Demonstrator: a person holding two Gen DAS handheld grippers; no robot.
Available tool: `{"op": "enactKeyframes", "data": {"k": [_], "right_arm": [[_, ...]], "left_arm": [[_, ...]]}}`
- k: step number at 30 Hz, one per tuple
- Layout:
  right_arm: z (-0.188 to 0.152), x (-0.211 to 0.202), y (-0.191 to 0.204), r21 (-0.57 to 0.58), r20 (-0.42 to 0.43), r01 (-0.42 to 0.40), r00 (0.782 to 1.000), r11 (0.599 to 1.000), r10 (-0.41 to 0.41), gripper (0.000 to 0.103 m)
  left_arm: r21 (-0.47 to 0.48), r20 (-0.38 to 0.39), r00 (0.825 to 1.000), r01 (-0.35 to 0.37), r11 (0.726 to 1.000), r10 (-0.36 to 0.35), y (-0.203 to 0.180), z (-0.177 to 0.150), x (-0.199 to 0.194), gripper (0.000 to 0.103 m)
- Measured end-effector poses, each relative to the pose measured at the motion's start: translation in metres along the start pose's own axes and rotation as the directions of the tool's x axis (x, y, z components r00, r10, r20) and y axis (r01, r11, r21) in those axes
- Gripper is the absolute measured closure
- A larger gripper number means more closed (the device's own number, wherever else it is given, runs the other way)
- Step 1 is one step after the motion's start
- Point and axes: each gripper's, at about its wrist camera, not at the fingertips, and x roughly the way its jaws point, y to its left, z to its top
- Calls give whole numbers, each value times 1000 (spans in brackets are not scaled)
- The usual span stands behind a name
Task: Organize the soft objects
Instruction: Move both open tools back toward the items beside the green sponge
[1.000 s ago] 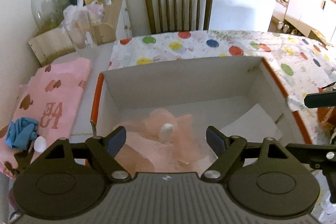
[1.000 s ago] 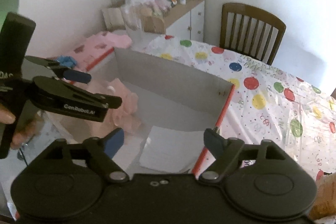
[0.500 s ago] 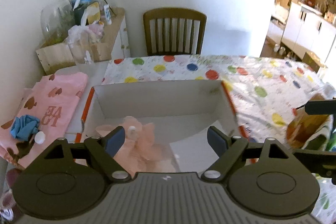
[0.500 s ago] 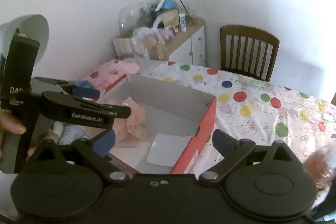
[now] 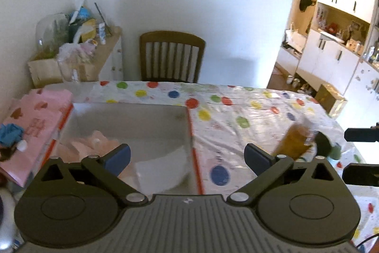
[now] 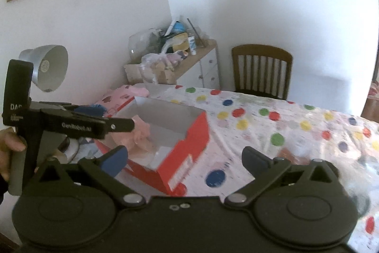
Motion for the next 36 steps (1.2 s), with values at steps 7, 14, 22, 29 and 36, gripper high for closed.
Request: {"op": "enactKeyframes", "data": {"k": [7,14,22,29,36], "right_arm": [[-32,-42,-37,33,4,55,998,998,-56,1],[-66,-75,-79,65,-1,146,989,987,-146,1],[-106,-84,-121,49,-56,197,979,979,-195,4],[-140,-67,-138,-19,-130,179,975,984,-180,15],[-165,-39,-149,-105,-213,118,967,987,-138,22]], "left_arm": [[26,9,996,86,996,-86,-43,-17,2,0],[79,-16,988,156,985,-156,-95,-40,12,0],[143,-74,977,211,967,-202,-148,-71,38,0],[159,-177,960,245,957,-216,-180,-106,66,0],[124,-263,946,231,965,-192,-190,-125,96,0]]}}
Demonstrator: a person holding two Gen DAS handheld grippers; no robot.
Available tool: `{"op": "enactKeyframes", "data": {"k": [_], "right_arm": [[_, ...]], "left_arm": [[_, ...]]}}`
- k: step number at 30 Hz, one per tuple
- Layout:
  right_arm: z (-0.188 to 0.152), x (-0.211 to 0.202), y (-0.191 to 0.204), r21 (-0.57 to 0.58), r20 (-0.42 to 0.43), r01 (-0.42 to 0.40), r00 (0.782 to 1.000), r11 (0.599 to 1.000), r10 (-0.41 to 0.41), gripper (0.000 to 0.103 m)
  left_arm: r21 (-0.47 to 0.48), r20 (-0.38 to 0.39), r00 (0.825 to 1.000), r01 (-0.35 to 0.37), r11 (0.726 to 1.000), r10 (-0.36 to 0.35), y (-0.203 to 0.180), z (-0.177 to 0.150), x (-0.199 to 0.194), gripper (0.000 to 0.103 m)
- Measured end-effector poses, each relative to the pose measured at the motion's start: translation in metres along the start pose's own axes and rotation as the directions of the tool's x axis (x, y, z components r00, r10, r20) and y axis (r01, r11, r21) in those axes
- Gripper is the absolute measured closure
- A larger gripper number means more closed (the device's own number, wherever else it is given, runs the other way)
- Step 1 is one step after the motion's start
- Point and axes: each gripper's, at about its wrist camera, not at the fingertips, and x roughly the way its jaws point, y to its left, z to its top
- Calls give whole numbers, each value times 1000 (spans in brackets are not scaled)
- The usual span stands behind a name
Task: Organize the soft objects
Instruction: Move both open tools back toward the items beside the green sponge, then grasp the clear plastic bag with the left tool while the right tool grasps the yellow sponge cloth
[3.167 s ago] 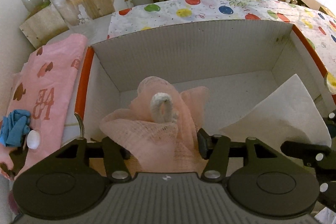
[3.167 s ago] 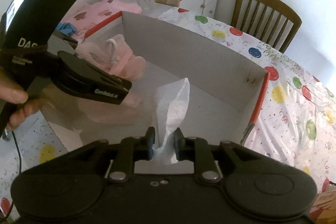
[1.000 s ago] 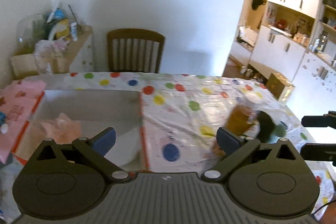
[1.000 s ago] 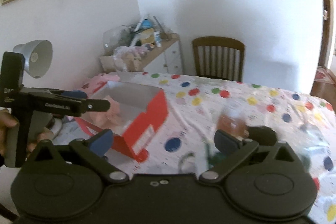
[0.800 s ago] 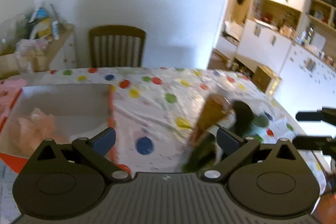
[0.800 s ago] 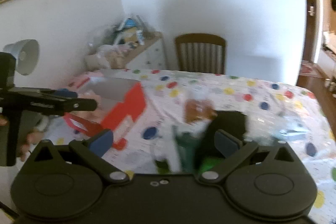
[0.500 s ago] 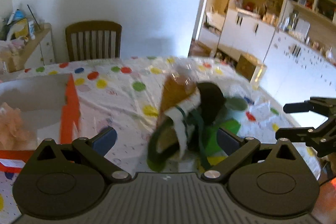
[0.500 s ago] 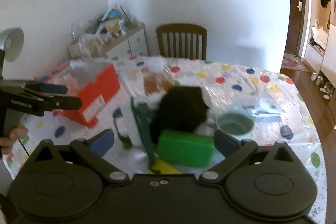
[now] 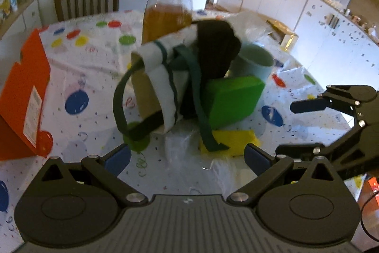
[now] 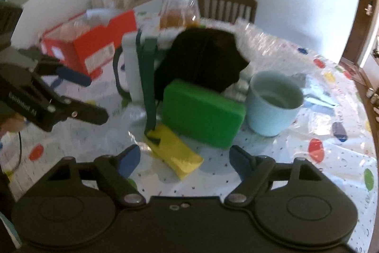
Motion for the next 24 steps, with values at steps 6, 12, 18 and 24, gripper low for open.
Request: {"op": "enactKeyframes", "data": {"k": [6,12,18,24], "right_arm": [[-6,28,4,-91,-66,-27,998,995,21,28],[0,48,2,-133,-99,-55,994,990,42,33],[5,64,0,-176,-136,-98,988,979,75,41],[3,77,-2,-190,-171,-114,982,975,81,44]], "left_arm": [[-8,-38,997,-71,997,71,6,4,26,0],[-12,-64,994,-84,996,83,17,7,46,1],[8,-90,994,-56,998,57,17,8,59,12],[26,-102,994,-29,999,32,11,6,66,36]]}}
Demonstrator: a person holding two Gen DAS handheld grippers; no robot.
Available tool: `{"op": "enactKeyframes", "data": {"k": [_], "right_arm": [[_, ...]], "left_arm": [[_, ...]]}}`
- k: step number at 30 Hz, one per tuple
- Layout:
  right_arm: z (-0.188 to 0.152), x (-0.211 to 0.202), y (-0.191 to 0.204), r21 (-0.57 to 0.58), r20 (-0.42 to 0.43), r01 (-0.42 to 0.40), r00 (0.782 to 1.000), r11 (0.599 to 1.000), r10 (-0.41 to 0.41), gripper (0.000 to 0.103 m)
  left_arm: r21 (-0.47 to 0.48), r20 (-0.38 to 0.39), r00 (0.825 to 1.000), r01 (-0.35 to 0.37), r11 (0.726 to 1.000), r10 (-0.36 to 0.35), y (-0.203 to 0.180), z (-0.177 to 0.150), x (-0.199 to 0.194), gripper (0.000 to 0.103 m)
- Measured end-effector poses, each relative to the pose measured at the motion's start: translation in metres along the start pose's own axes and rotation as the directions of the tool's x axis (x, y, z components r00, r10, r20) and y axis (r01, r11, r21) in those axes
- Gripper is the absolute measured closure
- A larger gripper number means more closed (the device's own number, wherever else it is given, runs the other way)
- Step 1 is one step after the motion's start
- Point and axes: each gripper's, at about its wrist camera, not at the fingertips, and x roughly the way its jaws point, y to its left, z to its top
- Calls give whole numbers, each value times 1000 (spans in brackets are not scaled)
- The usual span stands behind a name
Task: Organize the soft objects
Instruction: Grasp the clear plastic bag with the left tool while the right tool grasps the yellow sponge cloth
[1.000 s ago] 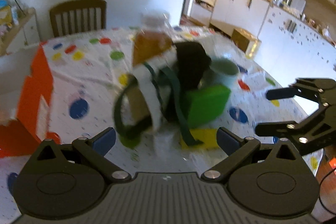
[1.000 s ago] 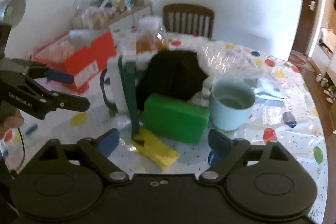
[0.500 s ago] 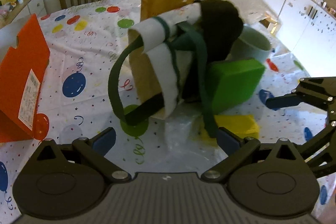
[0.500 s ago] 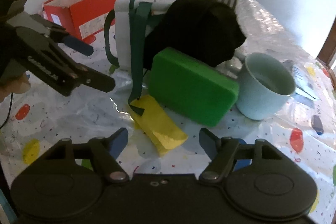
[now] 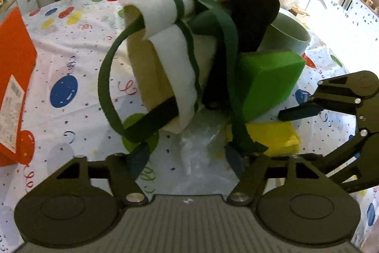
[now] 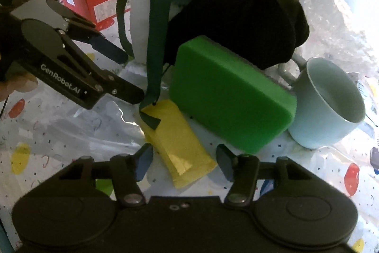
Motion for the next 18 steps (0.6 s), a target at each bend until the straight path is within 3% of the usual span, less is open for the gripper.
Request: {"op": "enactKeyframes", "data": {"k": [5,9,11,18], "right_arm": [[0,0,-3,-4,6,-6,1000,1000,6,48],[-3,-6,-5,-9,10,-2,1000,1000,2,51],[-1,-7,-2,-12,10,3,1000,1000,-3,54],[0,-10,4,0,6,19,1000,1000,-19,58]], "left_arm": [[15,-5,1000,17,1000,-17,-8,-1,3,54],[15,-2,1000,19,1000,-19,-12,0,4,59],[7,-3,1000,16,1000,-16,-11,0,4,70],[25,1,1000,6,1000,-6,-16,-2,-3,75]]}}
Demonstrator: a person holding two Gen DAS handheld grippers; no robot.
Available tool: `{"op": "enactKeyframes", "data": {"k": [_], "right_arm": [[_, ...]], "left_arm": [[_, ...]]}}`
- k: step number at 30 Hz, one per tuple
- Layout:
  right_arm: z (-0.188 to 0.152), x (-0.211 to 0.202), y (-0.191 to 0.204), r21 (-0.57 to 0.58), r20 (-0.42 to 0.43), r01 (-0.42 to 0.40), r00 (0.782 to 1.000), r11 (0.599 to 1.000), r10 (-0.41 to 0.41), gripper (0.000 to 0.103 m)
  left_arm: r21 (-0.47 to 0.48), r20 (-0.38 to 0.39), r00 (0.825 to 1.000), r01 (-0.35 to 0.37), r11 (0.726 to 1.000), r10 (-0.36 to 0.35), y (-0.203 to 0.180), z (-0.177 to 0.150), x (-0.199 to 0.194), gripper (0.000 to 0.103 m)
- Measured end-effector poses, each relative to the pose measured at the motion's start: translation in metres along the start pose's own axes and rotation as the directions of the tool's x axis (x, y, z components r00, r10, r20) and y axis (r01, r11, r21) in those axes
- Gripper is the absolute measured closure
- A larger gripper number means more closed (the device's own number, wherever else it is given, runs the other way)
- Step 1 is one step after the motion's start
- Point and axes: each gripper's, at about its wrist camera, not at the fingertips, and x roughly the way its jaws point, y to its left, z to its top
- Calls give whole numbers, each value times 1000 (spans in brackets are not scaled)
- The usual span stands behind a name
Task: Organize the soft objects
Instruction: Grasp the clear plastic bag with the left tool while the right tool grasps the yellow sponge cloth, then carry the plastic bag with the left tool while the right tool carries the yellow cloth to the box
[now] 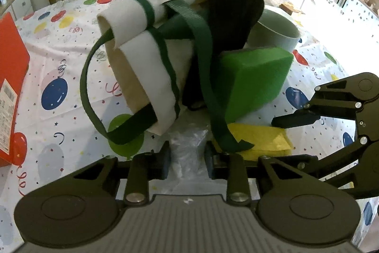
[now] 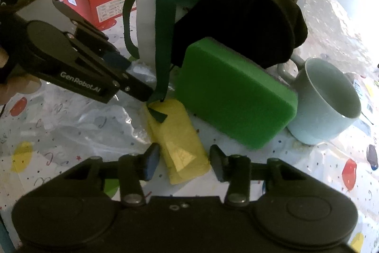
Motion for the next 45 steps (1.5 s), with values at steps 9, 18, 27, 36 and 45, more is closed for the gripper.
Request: {"op": "enactKeyframes", "data": {"k": [9,18,27,36,45], "right_arm": [[-14,-19,3,101,-22,47,999,994,-45,58],[-34,-45,7,205,-5,80,997,976,-81,60],[-45,-81,14,312,55,87,993,946,-109,65],[-37,-93,33,321,96,105,985,941,-143,93],[-13,-94,48,293,124,128,978,947,-170,95]], "left_arm": [[-36,-2,1000,24,999,-25,6,-7,-14,76],[-83,23,999,48,995,-46,13,-13,-38,76],[-149,59,997,65,987,-57,29,-23,-69,76],[-190,136,990,57,980,-31,50,-32,-106,76],[-246,183,983,63,967,-18,85,-39,-130,76]]}}
